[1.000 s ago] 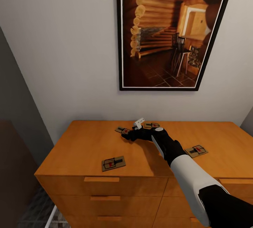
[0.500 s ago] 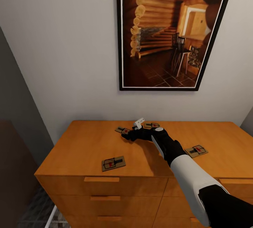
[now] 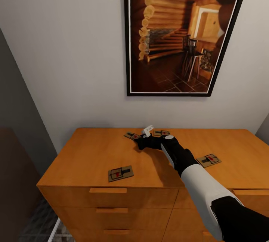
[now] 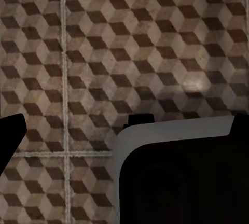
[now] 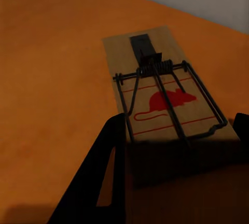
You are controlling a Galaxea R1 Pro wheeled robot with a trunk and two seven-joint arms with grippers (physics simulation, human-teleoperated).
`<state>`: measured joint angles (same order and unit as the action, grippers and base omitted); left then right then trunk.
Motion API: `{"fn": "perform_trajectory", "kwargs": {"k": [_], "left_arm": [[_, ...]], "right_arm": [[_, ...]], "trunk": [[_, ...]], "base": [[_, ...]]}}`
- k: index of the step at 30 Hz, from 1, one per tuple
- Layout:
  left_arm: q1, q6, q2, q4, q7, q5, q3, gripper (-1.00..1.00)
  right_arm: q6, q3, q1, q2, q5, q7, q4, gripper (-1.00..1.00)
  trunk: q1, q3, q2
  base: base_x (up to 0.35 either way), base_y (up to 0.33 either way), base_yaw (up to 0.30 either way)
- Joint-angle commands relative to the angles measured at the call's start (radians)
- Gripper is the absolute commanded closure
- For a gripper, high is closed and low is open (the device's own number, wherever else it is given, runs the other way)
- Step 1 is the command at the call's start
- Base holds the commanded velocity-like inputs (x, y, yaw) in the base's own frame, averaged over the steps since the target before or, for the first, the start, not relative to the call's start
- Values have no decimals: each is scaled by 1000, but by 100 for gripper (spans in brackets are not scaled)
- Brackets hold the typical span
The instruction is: Take the four mousetraps from the cabinet in the bathroom and place them on the bathroom floor. Make sure all four end up on the same floor surface, and ensure that at least two of them are either under or directly next to the same bathroom sink.
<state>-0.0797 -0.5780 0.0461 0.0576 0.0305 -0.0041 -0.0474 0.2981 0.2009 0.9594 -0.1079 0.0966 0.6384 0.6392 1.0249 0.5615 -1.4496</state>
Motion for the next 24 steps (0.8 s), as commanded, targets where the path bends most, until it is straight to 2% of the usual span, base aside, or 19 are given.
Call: {"fn": "perform_trajectory", "kwargs": {"k": [1, 24], "left_arm": [[-2, -6, 0, 4, 3, 0, -5, -100], [-2, -6, 0, 4, 3, 0, -5, -100]], "right_arm": [[3, -1, 0, 0, 22, 3, -13, 100], [7, 1, 0, -7, 23, 0, -8, 100]], "trunk": [[0, 1, 0], [0, 1, 0]], "base": [[0, 0, 0], [0, 0, 0]]}}
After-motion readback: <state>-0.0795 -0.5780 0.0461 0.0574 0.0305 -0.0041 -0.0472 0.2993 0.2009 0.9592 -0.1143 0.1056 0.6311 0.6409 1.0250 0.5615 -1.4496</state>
